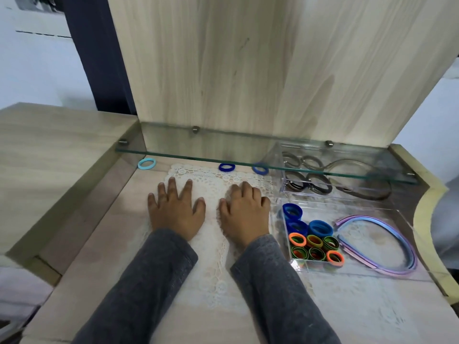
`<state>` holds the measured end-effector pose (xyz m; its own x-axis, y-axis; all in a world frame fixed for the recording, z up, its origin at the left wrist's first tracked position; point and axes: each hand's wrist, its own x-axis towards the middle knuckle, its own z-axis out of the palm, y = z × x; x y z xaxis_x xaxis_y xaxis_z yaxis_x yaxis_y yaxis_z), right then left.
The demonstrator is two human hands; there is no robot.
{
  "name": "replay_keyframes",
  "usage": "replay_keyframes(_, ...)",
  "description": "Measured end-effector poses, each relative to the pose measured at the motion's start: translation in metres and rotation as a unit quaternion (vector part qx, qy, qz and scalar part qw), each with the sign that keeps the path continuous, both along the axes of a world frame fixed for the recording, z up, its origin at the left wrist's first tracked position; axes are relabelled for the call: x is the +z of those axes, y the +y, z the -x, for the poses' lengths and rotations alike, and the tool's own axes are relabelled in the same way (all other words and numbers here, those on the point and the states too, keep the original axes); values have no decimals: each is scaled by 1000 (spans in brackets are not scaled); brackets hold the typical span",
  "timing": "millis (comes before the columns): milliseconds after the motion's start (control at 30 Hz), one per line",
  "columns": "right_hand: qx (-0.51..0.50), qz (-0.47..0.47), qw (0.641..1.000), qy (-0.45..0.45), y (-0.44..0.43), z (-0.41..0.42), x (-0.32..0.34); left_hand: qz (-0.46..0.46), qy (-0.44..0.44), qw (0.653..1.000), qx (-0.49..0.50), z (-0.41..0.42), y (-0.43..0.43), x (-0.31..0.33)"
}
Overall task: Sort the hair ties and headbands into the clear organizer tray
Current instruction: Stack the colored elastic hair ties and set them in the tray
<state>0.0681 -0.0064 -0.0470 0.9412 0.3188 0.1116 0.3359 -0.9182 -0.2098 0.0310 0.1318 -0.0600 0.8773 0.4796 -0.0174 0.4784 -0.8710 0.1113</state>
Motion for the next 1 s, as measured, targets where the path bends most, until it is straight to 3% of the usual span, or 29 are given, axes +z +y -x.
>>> replay_keyframes(167, -53, -15, 998, 11, 7, -18, -1, 1, -18, 999, 45, -18, 20, -2)
replay_keyframes(433, -128, -60, 990, 7, 11, -43, -1, 26, -142, 983, 115, -37, 59, -6)
replay_keyframes(733, -151, -70, 985, -31, 13, -49, -3, 3, -316, 947, 59, -41, 72, -11)
replay_keyframes(1000, -119, -83, 987, -76, 8, -46, -5, 28, -362, 931, 28, -36, 80, -15)
